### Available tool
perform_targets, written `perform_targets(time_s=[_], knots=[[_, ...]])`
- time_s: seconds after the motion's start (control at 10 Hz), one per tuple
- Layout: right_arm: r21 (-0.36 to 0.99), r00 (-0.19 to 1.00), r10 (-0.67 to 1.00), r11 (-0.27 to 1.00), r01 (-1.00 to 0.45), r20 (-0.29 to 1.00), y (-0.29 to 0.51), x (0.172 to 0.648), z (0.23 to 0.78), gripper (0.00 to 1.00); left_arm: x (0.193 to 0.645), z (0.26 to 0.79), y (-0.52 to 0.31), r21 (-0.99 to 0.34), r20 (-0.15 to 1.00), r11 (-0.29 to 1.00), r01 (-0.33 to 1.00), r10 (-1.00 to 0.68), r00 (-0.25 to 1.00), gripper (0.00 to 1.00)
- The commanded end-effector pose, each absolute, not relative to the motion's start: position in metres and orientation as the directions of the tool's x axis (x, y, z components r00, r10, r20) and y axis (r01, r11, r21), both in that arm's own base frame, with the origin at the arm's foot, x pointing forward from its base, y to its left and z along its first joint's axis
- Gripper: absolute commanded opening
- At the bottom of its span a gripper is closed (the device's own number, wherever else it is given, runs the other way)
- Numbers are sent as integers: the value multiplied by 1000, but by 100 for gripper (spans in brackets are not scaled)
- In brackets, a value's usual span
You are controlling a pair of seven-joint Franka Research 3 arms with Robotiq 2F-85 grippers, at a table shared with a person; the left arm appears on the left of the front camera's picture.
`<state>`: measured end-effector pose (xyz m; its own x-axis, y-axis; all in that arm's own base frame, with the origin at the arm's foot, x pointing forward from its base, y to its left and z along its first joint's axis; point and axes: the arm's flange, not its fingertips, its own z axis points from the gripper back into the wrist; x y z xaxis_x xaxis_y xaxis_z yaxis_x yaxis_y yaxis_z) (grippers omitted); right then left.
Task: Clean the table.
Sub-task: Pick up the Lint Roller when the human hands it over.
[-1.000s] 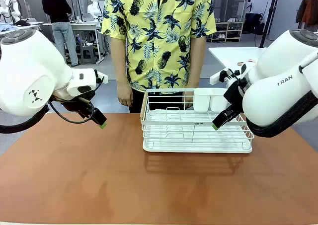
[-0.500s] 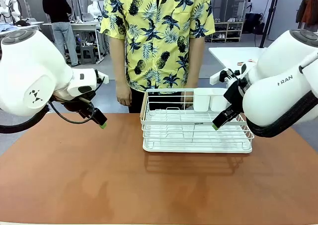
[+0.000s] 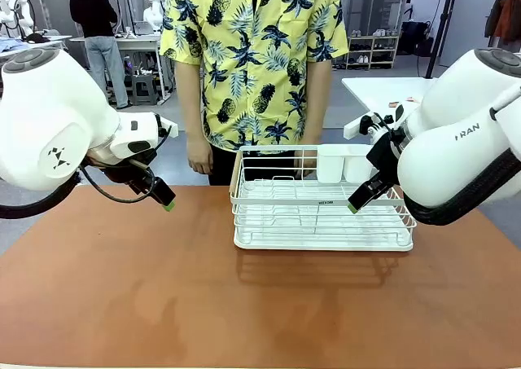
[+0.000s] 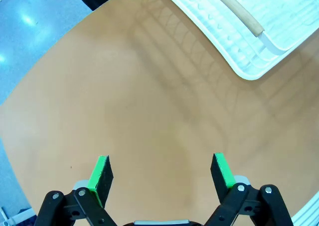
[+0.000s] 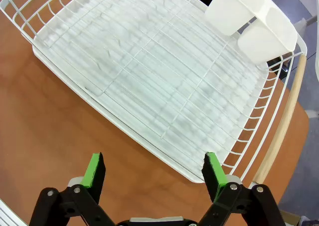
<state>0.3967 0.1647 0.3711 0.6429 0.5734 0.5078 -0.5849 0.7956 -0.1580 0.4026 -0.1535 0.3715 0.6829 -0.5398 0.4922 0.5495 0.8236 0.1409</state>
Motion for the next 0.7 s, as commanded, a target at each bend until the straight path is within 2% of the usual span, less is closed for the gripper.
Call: perform_targets(time_s=[0.0,0.2,0.3,0.4,0.5,0.6], knots=[[-157,643,573,796,-585,508,165,397,371,100,403,372,-152,139,493,826,547,-537,685,100],[-158,643,573,796,-585,508,165,397,371,100,403,372,-153,141,492,824,549,-540,683,100],[-2,706,473,831,-556,528,145,412,407,100,419,406,-146,53,500,822,567,-514,698,100],[96,709,454,803,-588,539,120,422,441,100,429,444,-123,-172,444,789,590,-473,761,100],[281,741,368,757,-589,562,89,430,469,100,438,478,-80,-438,480,670,599,-389,786,100],[390,766,335,708,-589,549,59,432,483,100,432,494,-38,-554,464,620,556,-324,824,100]])
